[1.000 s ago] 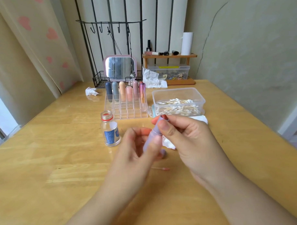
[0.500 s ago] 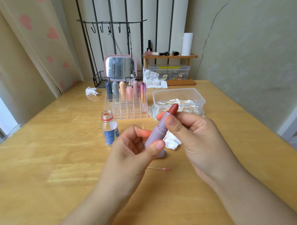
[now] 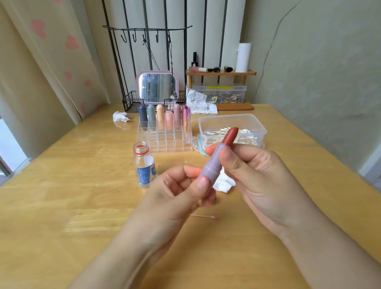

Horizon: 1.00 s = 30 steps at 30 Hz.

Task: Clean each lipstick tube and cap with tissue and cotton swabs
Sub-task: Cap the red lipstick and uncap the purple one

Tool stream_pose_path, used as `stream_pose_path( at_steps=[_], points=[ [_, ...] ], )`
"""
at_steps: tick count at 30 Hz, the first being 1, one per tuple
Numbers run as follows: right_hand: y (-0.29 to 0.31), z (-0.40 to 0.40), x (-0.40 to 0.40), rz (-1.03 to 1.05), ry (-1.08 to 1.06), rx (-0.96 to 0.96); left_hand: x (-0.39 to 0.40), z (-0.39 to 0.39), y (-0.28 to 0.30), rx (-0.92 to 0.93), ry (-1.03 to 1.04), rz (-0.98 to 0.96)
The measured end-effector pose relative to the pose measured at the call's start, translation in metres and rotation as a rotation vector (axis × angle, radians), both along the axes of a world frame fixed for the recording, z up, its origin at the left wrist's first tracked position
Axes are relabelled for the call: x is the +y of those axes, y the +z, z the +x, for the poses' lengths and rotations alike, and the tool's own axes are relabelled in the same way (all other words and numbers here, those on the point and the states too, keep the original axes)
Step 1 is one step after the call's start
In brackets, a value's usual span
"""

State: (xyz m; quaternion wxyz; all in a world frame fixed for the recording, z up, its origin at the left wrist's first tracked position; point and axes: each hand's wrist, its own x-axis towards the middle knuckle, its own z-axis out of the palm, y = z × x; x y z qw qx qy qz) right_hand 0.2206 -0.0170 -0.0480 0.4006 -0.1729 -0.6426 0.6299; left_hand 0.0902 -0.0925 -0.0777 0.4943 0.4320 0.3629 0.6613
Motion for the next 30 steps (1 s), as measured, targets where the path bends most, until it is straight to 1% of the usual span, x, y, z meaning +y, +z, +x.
stream_pose_path(
  at_steps=[2, 4, 5, 8, 10, 13, 14, 15, 17, 19, 21, 24, 25, 28, 30],
  points=[
    [-0.001, -0.001, 0.001, 0.056, -0.066, -0.029, -0.002, 0.006, 0.004, 0.144, 0.234, 0.047],
    [-0.001, -0.001, 0.001, 0.047, -0.094, -0.031, -0.002, 0.010, 0.005, 0.204, 0.332, 0.047],
    [0.001, 0.000, 0.000, 0.026, -0.089, -0.021, -0.001, 0.010, 0.004, 0.202, 0.318, 0.029],
    [0.004, 0.000, -0.003, -0.028, -0.005, -0.011, 0.001, 0.004, -0.002, 0.113, 0.074, -0.053],
    [0.002, -0.002, -0.006, -0.061, 0.063, -0.027, 0.001, 0.002, -0.003, 0.075, -0.036, -0.076],
    [0.004, -0.001, -0.005, -0.041, 0.077, -0.070, -0.001, 0.002, 0.001, 0.045, -0.029, -0.064],
    [0.005, 0.001, -0.002, 0.021, 0.012, -0.117, 0.000, 0.001, 0.001, 0.018, 0.002, -0.077],
    [0.004, 0.004, 0.006, 0.108, -0.107, -0.195, 0.001, -0.001, 0.000, 0.003, 0.049, -0.097],
    [-0.004, 0.013, 0.027, 0.269, -0.392, -0.376, 0.003, -0.007, -0.002, 0.026, 0.154, -0.135],
    [-0.018, 0.021, 0.047, 0.408, -0.569, -0.564, 0.005, -0.012, -0.006, 0.061, 0.226, -0.149],
    [-0.032, 0.023, 0.057, 0.550, -0.586, -0.742, 0.007, -0.015, -0.009, 0.087, 0.288, -0.176],
    [-0.053, 0.016, 0.062, 0.721, -0.497, -0.930, 0.010, -0.017, -0.013, 0.140, 0.346, -0.219],
    [-0.056, 0.012, 0.062, 0.750, -0.514, -0.957, 0.010, -0.016, -0.013, 0.154, 0.348, -0.223],
    [-0.053, 0.005, 0.064, 0.796, -0.670, -0.924, 0.010, -0.014, -0.013, 0.176, 0.346, -0.226],
    [-0.052, 0.003, 0.068, 0.797, -0.682, -0.974, 0.009, -0.012, -0.013, 0.196, 0.343, -0.224]
  ],
)
